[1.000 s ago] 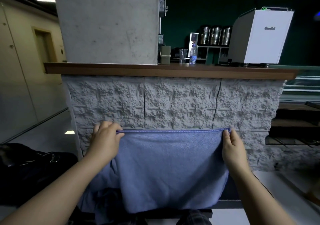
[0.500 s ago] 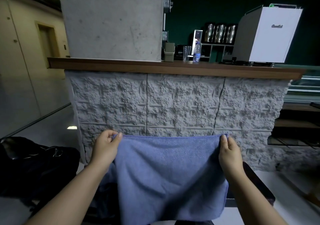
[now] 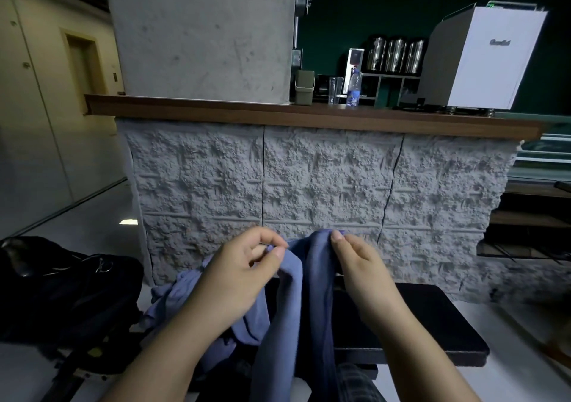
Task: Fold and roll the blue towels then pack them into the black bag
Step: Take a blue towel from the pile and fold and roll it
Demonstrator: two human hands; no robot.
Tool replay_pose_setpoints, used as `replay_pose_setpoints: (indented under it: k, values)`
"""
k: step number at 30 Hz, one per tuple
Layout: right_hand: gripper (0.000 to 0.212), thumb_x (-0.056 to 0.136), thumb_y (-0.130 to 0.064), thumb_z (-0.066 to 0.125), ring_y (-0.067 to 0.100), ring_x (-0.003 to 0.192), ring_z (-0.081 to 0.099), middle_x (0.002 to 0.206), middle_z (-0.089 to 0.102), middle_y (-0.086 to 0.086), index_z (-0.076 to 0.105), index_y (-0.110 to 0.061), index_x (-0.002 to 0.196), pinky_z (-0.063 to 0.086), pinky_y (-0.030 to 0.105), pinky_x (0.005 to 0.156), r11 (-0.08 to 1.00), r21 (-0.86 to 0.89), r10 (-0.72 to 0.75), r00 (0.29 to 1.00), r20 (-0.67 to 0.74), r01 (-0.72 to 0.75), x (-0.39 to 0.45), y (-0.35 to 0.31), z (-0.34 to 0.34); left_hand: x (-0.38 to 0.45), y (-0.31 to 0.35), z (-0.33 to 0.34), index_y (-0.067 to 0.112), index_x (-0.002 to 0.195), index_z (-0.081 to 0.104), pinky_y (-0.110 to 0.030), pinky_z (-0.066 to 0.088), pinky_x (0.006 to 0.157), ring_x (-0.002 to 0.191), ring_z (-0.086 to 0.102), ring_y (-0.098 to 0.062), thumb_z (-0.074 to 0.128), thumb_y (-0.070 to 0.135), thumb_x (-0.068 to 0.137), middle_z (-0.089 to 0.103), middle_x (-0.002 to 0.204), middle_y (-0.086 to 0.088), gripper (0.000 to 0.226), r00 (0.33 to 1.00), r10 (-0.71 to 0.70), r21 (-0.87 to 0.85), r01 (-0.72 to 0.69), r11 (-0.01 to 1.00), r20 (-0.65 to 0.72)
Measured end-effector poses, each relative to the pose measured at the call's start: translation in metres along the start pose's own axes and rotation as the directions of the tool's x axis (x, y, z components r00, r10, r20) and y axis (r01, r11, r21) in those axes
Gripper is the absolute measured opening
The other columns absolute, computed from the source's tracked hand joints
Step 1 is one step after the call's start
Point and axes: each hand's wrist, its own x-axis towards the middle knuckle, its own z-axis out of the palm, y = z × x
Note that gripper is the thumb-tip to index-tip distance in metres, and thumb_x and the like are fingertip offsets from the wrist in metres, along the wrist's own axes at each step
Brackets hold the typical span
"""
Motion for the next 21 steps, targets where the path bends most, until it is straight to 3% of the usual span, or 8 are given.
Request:
replay_pose_setpoints:
  k: [2, 3, 5, 9, 13, 15, 17, 21]
  values:
    - [0.057, 0.087, -0.05, 0.048, 0.019, 0.07, 0.05, 0.073, 0.054, 0.028, 0.051, 0.007, 0.085, 0.042, 0.035, 0.064, 0.992, -0.102, -0.065, 0.993, 0.099, 0.075, -0.005, -0.009, 0.009, -0.004, 0.006, 0.001, 0.03, 0.088, 0.06, -0.012, 0.041, 0.069, 0.069, 0.055, 0.003, 0.063, 0.026, 0.083, 0.068, 0.076, 0.016, 0.007, 0.999, 0.011, 0.071, -0.014, 0.997, 0.036]
    - [0.063, 0.085, -0.053, 0.047, 0.018, 0.069, 0.047, 0.072, 0.053, 0.027, 0.051, 0.009, 0.087, 0.04, 0.036, 0.064, 0.983, -0.147, -0.094, 0.987, 0.128, 0.113, -0.008, -0.014, 0.012, -0.005, 0.008, 0.001, 0.028, 0.089, 0.059, -0.009, 0.041, 0.069, 0.069, 0.056, 0.006, 0.064, 0.021, 0.085, 0.067, 0.076, 0.021, 0.01, 0.999, 0.014, 0.096, -0.018, 0.995, 0.045]
    - [0.054, 0.092, -0.045, 0.048, 0.013, 0.064, 0.04, 0.065, 0.046, 0.01, 0.05, 0.008, 0.079, 0.034, 0.032, 0.059, 0.964, -0.2, -0.148, 0.978, 0.149, 0.177, -0.012, -0.02, 0.014, -0.007, 0.012, -0.002, 0.028, 0.093, 0.058, -0.011, 0.042, 0.073, 0.073, 0.057, 0.008, 0.062, 0.016, 0.086, 0.068, 0.08, 0.023, 0.014, 0.999, 0.013, 0.133, -0.02, 0.991, 0.053]
    - [0.038, 0.097, -0.024, 0.05, 0.003, 0.055, 0.034, 0.055, 0.04, -0.012, 0.05, -0.014, 0.06, 0.027, 0.024, 0.051, 0.937, -0.26, -0.206, 0.969, 0.134, 0.235, -0.02, -0.032, 0.013, -0.01, 0.014, -0.006, 0.038, 0.099, 0.056, -0.028, 0.049, 0.082, 0.085, 0.062, 0.0, 0.055, 0.023, 0.084, 0.069, 0.093, 0.021, 0.022, 0.995, 0.002, 0.166, -0.018, 0.986, 0.098]
    - [0.043, 0.09, -0.042, 0.05, 0.008, 0.065, 0.043, 0.064, 0.055, 0.013, 0.06, -0.003, 0.077, 0.038, 0.038, 0.057, 0.907, -0.313, -0.213, 0.949, 0.231, 0.28, -0.027, -0.038, 0.018, -0.01, 0.02, -0.004, 0.036, 0.087, 0.061, -0.016, 0.046, 0.073, 0.081, 0.062, 0.007, 0.059, 0.022, 0.09, 0.069, 0.083, 0.021, 0.015, 0.992, 0.118, 0.246, -0.126, 0.961, 0.045]
    - [0.033, 0.096, -0.03, 0.048, 0.004, 0.064, 0.043, 0.061, 0.055, 0.002, 0.062, -0.007, 0.077, 0.038, 0.034, 0.059, 0.911, -0.304, -0.191, 0.938, 0.288, 0.279, -0.032, -0.042, 0.02, -0.008, 0.021, -0.005, 0.035, 0.086, 0.061, -0.013, 0.041, 0.063, 0.068, 0.058, 0.003, 0.059, 0.031, 0.085, 0.063, 0.074, 0.016, 0.004, 0.972, 0.233, 0.349, -0.226, 0.909, 0.022]
    - [0.031, 0.099, -0.016, 0.045, -0.001, 0.064, 0.043, 0.063, 0.054, -0.012, 0.061, -0.013, 0.074, 0.037, 0.024, 0.059, 0.925, -0.276, -0.161, 0.929, 0.333, 0.259, -0.035, -0.047, 0.021, -0.006, 0.019, -0.007, 0.035, 0.089, 0.06, -0.011, 0.035, 0.06, 0.066, 0.051, -0.001, 0.06, 0.036, 0.077, 0.055, 0.078, 0.011, 0.012, 0.951, 0.308, 0.421, -0.275, 0.864, -0.012]
    - [0.028, 0.099, -0.022, 0.044, 0.001, 0.069, 0.043, 0.071, 0.054, -0.011, 0.061, -0.013, 0.078, 0.039, 0.031, 0.063, 0.889, -0.313, -0.203, 0.899, 0.389, 0.336, -0.035, -0.049, 0.023, -0.004, 0.021, -0.009, 0.027, 0.07, 0.063, -0.005, 0.035, 0.063, 0.069, 0.051, 0.004, 0.072, 0.029, 0.071, 0.053, 0.081, 0.017, 0.009, 0.938, 0.341, 0.391, -0.29, 0.873, -0.067]
